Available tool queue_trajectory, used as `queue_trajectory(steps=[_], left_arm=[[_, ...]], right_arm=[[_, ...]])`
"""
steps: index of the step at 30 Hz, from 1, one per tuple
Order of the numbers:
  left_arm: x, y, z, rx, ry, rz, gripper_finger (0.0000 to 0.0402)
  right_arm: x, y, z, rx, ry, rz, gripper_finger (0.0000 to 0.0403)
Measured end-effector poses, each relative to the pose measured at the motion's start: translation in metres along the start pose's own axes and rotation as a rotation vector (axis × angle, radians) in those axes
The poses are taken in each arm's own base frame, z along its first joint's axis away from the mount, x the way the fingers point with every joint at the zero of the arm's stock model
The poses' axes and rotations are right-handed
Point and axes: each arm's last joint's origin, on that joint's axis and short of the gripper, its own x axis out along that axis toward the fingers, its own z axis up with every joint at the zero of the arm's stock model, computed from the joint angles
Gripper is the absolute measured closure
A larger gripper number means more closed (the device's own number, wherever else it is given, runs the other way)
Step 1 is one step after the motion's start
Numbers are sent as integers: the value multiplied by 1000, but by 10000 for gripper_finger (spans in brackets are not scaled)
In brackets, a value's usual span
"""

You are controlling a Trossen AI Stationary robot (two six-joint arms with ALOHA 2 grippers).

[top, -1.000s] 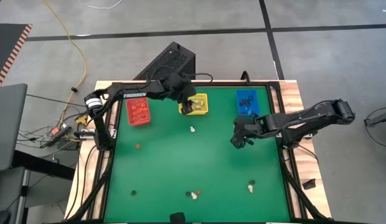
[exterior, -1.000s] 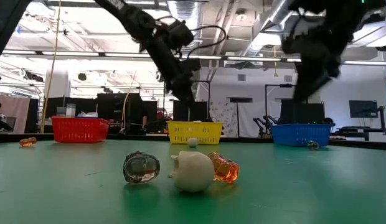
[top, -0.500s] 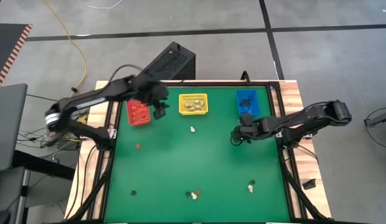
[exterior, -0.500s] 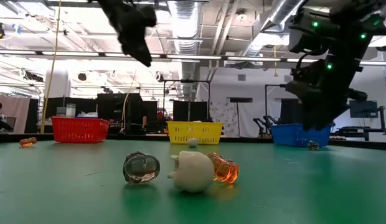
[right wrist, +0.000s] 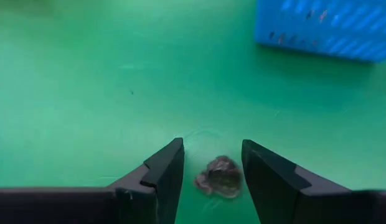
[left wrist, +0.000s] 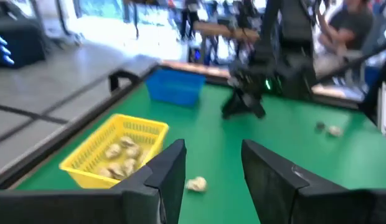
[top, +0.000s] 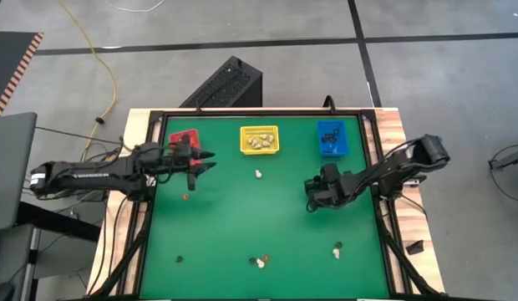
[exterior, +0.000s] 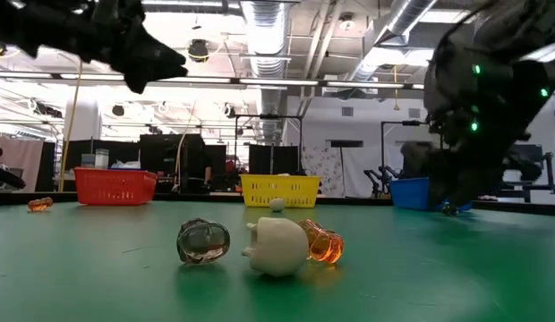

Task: Sort Halloween decoration
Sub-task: Put the purple skull toy into the blue bin

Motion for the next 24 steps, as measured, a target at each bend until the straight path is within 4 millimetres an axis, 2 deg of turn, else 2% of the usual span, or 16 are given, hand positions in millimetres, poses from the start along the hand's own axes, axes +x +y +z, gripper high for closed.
queue_trajectory(steps=[5,12,19,22,24], left_arm=[[-18,3,-13,1,-51,41,259],[-30,4,-11,22,-96,37,259],[-34,4,-10,48,-105,37,259],[-34,4,-10,48,-106,37,259],[-34,4,-11,49,-98,38,259]], right_arm=[[14,4,-26,30,-76,-39,212],[23,7,-60,17,-201,-58,225],[3,24,-54,-28,-183,-145,297],[-15,34,-43,-61,-166,-174,298],[-31,40,-29,-103,-176,-186,298]])
